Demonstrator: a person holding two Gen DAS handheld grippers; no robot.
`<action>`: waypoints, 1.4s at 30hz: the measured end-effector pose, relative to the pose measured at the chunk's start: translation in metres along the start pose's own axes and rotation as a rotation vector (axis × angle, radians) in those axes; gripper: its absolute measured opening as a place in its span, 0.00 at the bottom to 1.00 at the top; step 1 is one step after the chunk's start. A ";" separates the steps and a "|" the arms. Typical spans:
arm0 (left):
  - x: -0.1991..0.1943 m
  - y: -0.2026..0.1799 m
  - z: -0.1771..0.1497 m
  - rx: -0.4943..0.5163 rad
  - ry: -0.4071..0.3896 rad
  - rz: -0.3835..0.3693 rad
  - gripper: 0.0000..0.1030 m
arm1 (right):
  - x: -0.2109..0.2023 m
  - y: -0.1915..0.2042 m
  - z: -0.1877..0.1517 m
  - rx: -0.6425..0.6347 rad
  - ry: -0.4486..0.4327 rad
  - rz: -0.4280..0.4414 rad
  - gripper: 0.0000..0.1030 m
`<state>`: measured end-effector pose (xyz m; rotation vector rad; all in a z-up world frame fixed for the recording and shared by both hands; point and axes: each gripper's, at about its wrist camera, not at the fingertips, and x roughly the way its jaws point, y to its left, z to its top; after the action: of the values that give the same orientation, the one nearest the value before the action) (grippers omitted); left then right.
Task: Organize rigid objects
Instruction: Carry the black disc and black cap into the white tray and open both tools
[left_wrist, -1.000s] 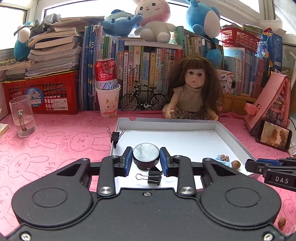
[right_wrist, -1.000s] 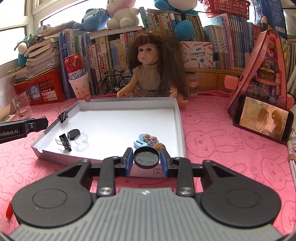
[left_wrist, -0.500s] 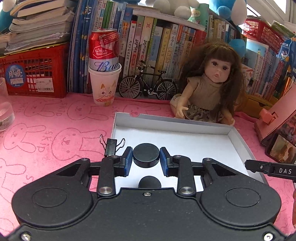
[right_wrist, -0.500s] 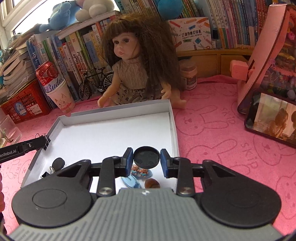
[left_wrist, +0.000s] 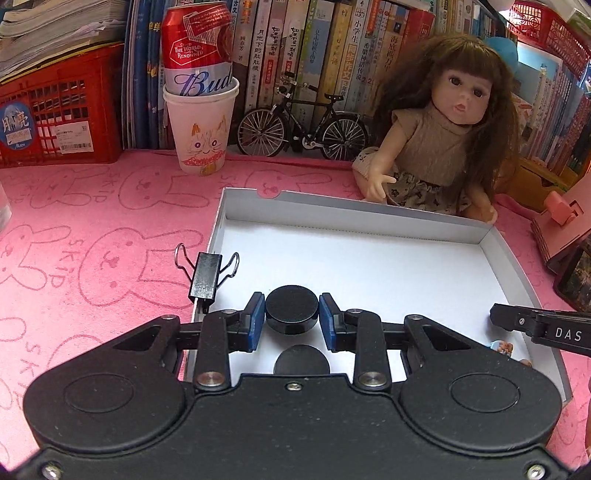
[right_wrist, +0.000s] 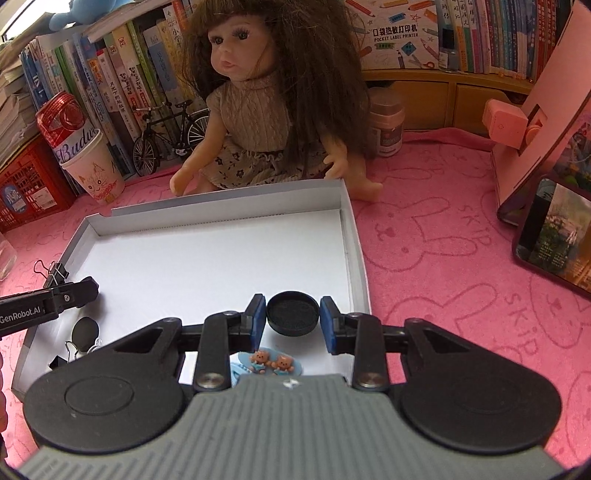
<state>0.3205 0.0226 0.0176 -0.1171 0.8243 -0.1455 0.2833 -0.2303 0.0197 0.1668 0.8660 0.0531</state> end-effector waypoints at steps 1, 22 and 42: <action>0.001 0.000 -0.001 0.002 0.003 0.002 0.29 | 0.001 0.000 0.000 0.003 0.003 -0.002 0.35; -0.010 -0.013 -0.028 0.157 -0.002 0.044 0.29 | -0.008 0.005 -0.016 -0.098 0.025 0.001 0.35; -0.022 -0.013 -0.039 0.158 -0.026 0.052 0.42 | -0.018 0.007 -0.029 -0.108 0.005 0.011 0.54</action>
<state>0.2761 0.0115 0.0092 0.0506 0.7859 -0.1592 0.2496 -0.2221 0.0160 0.0700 0.8652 0.1105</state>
